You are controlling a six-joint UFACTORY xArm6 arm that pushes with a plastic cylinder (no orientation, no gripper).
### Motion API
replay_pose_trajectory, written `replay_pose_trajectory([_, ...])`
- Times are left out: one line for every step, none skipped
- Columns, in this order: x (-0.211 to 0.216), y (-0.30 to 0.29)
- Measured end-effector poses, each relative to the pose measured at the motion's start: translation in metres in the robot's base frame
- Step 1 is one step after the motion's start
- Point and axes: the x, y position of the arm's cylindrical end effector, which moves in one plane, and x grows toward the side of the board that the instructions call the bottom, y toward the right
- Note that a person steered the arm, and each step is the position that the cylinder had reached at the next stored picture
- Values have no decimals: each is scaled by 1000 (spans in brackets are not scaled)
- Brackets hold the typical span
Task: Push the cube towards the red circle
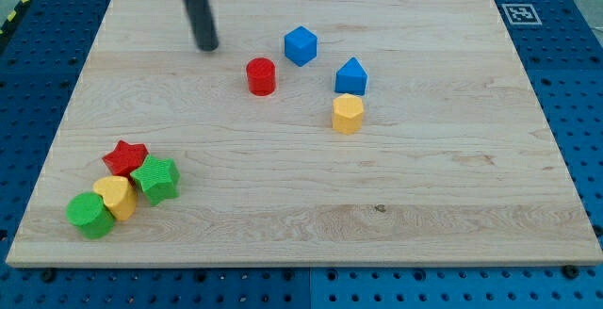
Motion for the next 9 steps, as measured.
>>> replay_pose_trajectory([-38,58])
replay_pose_trajectory([-43,116])
replay_pose_trajectory([-26,143])
replay_pose_trajectory([-13,134])
replay_pose_trajectory([0,117])
replay_pose_trajectory([14,110])
replay_pose_trajectory([15,110])
replay_pose_trajectory([18,110])
replay_pose_trajectory([33,110])
